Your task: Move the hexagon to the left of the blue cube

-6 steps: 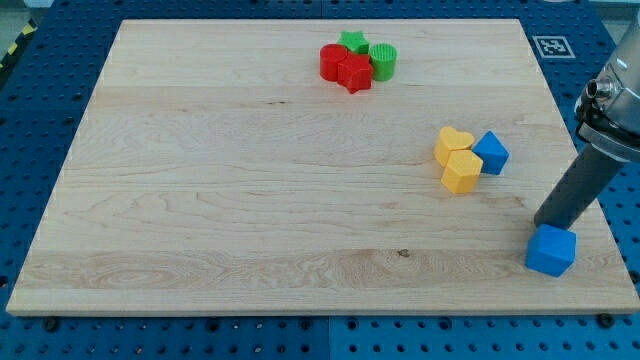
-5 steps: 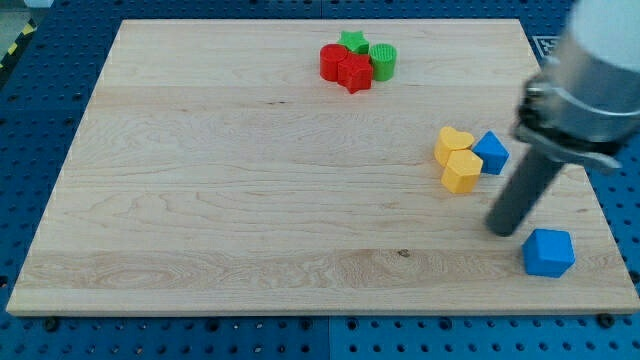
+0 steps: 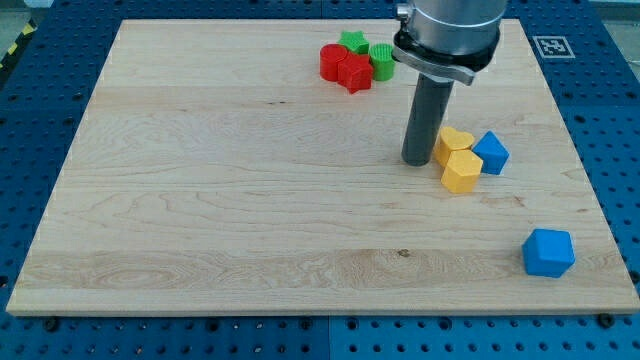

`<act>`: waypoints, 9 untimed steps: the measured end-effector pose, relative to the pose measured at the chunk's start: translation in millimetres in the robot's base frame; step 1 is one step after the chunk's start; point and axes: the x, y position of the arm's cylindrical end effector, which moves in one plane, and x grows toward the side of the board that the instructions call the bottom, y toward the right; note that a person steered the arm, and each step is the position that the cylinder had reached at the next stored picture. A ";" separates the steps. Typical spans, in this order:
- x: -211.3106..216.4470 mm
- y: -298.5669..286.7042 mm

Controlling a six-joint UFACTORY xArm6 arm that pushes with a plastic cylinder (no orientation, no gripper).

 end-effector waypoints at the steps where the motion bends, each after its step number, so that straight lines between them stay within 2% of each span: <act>1: -1.0 6.8; 2: -14.6 22.0; 4: 34.1 45.9; 5: 44.9 53.8; 7: 54.7 84.0; 9: 58.3 85.4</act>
